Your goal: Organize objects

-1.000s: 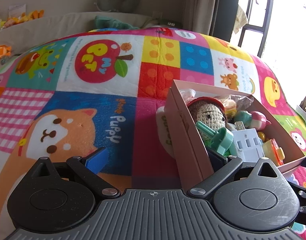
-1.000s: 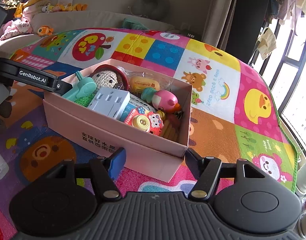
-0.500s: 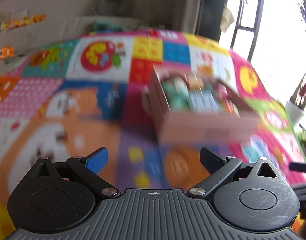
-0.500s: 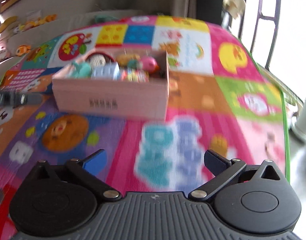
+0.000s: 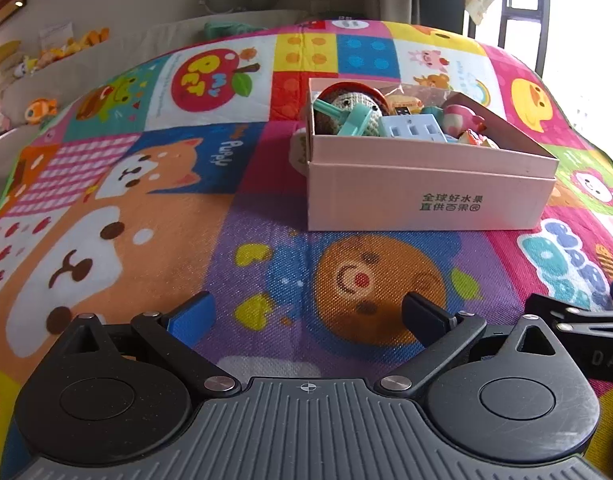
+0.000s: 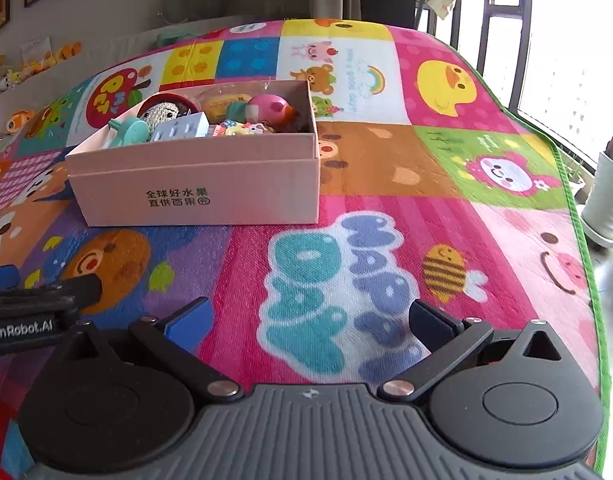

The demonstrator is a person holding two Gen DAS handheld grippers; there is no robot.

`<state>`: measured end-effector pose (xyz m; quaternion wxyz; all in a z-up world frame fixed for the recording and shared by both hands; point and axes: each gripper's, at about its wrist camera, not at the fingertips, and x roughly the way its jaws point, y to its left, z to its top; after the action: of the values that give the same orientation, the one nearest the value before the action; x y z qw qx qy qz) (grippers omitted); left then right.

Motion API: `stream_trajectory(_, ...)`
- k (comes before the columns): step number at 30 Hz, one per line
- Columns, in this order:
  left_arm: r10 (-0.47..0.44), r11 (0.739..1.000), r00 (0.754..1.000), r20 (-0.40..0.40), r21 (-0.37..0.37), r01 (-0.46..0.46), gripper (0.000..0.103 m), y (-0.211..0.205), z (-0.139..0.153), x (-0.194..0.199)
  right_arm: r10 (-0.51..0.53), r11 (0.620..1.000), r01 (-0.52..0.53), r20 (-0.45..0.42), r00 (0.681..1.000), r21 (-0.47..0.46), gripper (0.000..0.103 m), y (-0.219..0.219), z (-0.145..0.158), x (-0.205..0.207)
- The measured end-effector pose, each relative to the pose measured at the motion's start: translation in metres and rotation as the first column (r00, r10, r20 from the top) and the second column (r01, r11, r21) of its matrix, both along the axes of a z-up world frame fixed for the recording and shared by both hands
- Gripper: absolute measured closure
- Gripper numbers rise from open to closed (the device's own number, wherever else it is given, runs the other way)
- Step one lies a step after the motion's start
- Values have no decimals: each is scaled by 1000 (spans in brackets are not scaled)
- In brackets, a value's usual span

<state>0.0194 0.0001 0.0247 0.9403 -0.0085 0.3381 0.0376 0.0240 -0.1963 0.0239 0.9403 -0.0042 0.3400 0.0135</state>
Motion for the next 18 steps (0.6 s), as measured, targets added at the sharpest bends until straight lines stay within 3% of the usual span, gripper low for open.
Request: stream_trajectory(18,-1,1000,1000,1,4,1,1,0,-2,-1,35,999,-35,-2,999,-2,0,2,-1,13)
